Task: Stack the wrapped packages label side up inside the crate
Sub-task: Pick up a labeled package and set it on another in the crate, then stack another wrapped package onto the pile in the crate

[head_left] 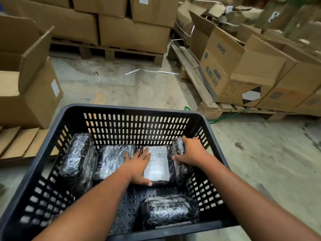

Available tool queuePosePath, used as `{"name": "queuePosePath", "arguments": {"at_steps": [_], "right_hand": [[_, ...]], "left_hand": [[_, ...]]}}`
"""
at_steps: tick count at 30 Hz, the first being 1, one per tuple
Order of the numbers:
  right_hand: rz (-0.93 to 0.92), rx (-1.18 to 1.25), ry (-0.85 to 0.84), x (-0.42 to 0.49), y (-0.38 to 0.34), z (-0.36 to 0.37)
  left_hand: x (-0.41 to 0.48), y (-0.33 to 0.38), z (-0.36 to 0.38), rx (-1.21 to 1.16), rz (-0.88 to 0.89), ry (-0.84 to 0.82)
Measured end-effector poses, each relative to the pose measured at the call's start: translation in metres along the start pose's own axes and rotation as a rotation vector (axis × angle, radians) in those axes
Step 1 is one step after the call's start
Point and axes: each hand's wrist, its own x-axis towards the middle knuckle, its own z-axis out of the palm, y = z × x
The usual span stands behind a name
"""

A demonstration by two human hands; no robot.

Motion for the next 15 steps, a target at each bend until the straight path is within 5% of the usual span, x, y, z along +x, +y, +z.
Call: {"name": "queuePosePath", "arguments": {"at_steps": [6, 15], "right_hand": [[-0.02, 0.279, -0.104, -0.007, 0.008, 0.017], [-0.04, 0.321, -0.055, -0.004, 0.012, 0.01]], "left_hand": [[-0.001, 0.001, 0.0, 0.01, -0.003, 0.001], [-0.007, 0.007, -0.006, -0.007, 0.003, -0.004]]}}
